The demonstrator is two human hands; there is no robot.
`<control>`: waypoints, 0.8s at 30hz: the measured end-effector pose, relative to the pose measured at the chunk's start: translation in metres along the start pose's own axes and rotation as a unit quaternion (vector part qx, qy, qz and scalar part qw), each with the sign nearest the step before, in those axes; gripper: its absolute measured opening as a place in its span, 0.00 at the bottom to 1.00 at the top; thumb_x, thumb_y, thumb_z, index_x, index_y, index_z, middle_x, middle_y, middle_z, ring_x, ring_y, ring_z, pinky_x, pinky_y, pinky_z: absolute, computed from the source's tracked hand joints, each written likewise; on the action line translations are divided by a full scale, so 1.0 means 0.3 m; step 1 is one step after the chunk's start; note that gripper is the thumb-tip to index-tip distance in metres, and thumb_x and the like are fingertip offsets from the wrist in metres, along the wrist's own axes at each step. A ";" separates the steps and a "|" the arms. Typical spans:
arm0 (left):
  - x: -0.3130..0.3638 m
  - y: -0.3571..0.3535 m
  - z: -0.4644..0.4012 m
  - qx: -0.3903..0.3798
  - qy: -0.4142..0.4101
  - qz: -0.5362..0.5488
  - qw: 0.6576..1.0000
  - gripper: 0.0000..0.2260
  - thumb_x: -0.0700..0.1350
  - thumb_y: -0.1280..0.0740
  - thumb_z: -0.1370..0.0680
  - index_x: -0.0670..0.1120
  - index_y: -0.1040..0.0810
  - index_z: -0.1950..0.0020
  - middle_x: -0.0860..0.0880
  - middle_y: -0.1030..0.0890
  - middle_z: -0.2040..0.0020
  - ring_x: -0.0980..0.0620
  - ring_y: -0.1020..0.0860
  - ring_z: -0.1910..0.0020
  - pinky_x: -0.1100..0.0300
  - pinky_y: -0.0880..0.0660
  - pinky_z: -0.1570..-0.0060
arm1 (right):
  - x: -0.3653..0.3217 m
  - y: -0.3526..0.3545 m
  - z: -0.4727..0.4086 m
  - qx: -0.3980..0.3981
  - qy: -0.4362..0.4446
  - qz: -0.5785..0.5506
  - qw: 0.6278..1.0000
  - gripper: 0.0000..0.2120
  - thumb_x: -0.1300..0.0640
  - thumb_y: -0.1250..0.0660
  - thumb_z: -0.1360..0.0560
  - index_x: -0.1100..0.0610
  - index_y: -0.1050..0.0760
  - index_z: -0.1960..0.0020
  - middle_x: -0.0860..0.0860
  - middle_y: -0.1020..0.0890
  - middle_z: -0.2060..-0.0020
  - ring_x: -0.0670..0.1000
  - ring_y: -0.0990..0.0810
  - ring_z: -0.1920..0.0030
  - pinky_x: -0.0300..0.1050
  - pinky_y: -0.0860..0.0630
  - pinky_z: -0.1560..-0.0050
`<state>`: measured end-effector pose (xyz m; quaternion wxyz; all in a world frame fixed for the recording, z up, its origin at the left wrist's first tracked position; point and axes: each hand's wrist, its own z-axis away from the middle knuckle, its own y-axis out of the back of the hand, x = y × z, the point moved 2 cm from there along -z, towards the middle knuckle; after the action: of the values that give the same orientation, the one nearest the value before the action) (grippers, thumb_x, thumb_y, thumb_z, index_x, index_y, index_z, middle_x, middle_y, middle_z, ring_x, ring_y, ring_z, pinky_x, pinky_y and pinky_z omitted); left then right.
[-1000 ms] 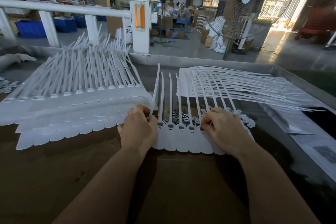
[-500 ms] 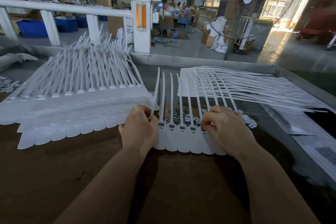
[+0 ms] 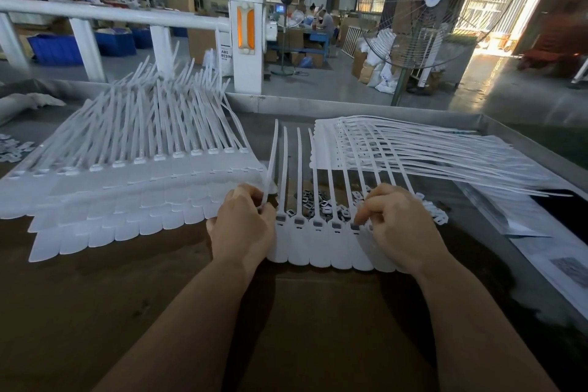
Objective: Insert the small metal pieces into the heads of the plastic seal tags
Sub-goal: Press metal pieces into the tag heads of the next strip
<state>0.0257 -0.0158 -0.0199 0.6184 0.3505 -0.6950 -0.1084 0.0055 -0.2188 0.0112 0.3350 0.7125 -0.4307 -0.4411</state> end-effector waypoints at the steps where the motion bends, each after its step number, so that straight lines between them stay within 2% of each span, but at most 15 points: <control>1: 0.001 0.000 -0.001 -0.001 0.001 -0.001 1.000 0.08 0.46 0.36 0.22 0.48 0.27 0.44 0.53 0.26 0.51 0.55 0.30 0.54 0.48 0.37 0.36 | -0.001 -0.001 0.001 -0.007 -0.001 0.001 1.000 0.13 0.67 0.37 0.26 0.54 0.17 0.60 0.47 0.22 0.53 0.46 0.27 0.48 0.51 0.31 0.39; 8: 0.004 0.003 0.001 -0.003 0.003 -0.007 1.000 0.08 0.46 0.37 0.22 0.47 0.27 0.44 0.52 0.25 0.49 0.56 0.30 0.54 0.48 0.36 0.36 | -0.010 -0.017 -0.001 0.032 -0.018 -0.035 0.999 0.08 0.64 0.34 0.27 0.55 0.19 0.54 0.47 0.22 0.56 0.48 0.24 0.52 0.53 0.27 0.43; 12: 0.009 0.005 0.005 -0.011 0.003 -0.006 1.000 0.08 0.45 0.36 0.23 0.47 0.27 0.44 0.50 0.24 0.48 0.54 0.28 0.53 0.46 0.35 0.37 | -0.036 -0.041 -0.010 0.027 -0.002 -0.036 0.999 0.06 0.63 0.32 0.27 0.56 0.18 0.53 0.45 0.25 0.58 0.47 0.24 0.55 0.49 0.26 0.44; 16: 0.009 0.012 0.006 -0.025 0.007 -0.001 1.000 0.08 0.45 0.35 0.23 0.46 0.27 0.45 0.49 0.23 0.48 0.49 0.25 0.48 0.45 0.31 0.39 | -0.053 -0.045 -0.039 0.026 -0.012 -0.039 0.999 0.06 0.62 0.33 0.26 0.56 0.19 0.51 0.49 0.21 0.55 0.48 0.23 0.54 0.46 0.25 0.47; 20: 0.011 0.022 0.008 -0.031 0.011 -0.006 0.999 0.08 0.45 0.35 0.24 0.46 0.26 0.47 0.50 0.25 0.51 0.49 0.24 0.49 0.45 0.28 0.41 | -0.072 -0.064 -0.079 -0.004 -0.019 -0.003 1.000 0.08 0.58 0.34 0.25 0.54 0.19 0.49 0.51 0.21 0.52 0.49 0.24 0.50 0.47 0.27 0.44; 24: 0.010 0.027 0.008 -0.029 0.014 -0.011 0.999 0.07 0.46 0.34 0.24 0.46 0.26 0.48 0.50 0.24 0.52 0.49 0.24 0.51 0.46 0.27 0.43 | -0.080 -0.105 -0.112 -0.042 -0.043 0.057 0.997 0.11 0.56 0.37 0.23 0.52 0.22 0.42 0.51 0.26 0.45 0.50 0.29 0.42 0.49 0.32 0.37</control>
<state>0.0206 -0.0125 -0.0135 0.6364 0.3413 -0.6795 -0.1301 0.0406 -0.1809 0.0054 0.3706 0.6527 -0.4652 -0.4692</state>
